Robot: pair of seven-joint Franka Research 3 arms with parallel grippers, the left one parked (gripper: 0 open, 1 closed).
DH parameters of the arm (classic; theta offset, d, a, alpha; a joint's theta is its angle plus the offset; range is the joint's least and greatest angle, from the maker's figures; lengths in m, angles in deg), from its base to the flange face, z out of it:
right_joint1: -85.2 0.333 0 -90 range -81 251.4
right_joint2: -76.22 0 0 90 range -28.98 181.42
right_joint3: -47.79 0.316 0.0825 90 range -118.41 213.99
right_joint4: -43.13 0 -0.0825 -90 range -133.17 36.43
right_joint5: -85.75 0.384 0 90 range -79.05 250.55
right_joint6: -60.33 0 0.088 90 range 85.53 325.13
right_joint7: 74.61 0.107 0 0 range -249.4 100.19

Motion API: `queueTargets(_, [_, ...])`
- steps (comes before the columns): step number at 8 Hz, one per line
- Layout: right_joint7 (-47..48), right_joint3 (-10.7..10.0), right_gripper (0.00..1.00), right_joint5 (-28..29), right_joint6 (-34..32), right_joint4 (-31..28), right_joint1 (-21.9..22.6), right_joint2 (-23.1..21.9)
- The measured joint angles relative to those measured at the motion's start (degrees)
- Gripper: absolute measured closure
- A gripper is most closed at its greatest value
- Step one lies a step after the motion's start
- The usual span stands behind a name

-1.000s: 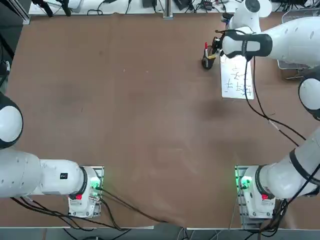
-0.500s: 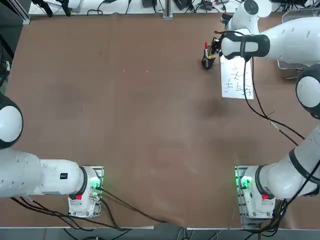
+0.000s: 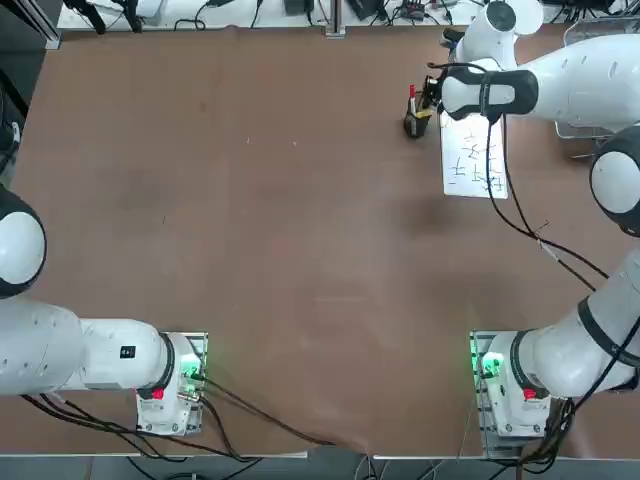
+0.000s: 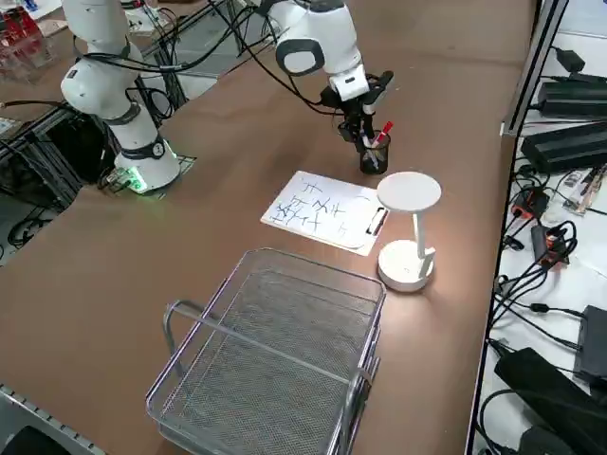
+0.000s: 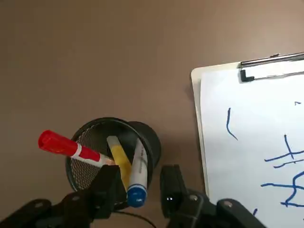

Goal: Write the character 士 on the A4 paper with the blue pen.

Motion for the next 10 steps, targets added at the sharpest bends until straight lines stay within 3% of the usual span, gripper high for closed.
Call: queueTargets(10, [0.1, 0.0, 0.54, 0.0, 0.1, 0.2, 0.1, 0.6])
